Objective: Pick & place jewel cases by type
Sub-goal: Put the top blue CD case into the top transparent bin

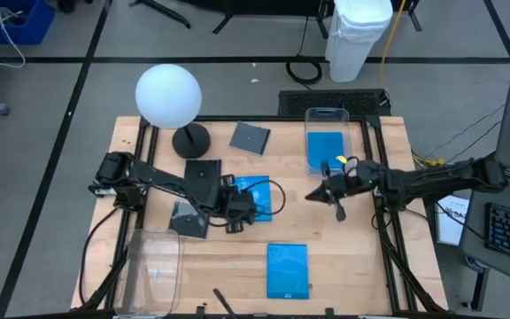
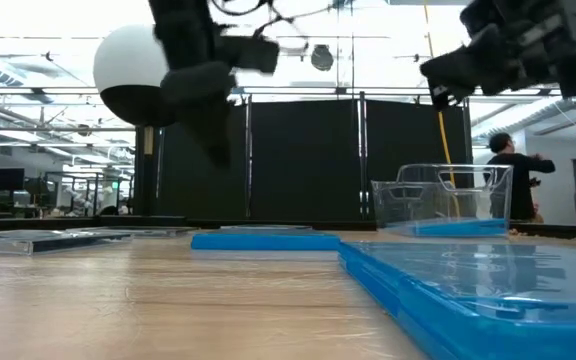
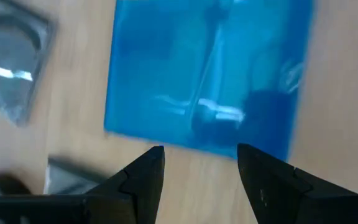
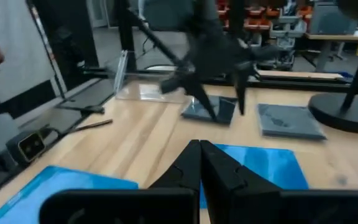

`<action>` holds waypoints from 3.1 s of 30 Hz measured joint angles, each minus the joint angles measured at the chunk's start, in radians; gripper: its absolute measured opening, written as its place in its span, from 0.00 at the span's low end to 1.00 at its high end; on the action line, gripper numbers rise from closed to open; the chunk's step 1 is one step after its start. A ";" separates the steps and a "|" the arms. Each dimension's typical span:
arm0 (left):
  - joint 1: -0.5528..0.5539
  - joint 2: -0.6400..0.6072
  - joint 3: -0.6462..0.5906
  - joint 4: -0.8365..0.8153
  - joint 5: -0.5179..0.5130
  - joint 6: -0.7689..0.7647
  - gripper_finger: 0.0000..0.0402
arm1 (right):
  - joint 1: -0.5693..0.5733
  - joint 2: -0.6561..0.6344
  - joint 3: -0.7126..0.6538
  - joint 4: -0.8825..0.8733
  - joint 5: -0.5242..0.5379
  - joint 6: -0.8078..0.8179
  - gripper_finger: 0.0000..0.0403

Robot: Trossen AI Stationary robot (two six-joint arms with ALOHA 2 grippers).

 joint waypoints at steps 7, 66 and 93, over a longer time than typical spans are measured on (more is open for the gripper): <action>0.118 0.000 -0.133 0.282 0.057 -0.018 0.52 | 0.062 0.001 -0.025 -0.017 0.030 -0.033 0.00; 0.157 0.022 -0.230 0.099 0.231 -0.092 0.38 | 0.076 0.783 0.417 -0.392 0.341 -0.203 0.25; 0.164 0.077 -0.230 0.286 0.204 0.057 0.43 | 0.073 0.841 0.418 -0.021 0.370 -0.190 0.46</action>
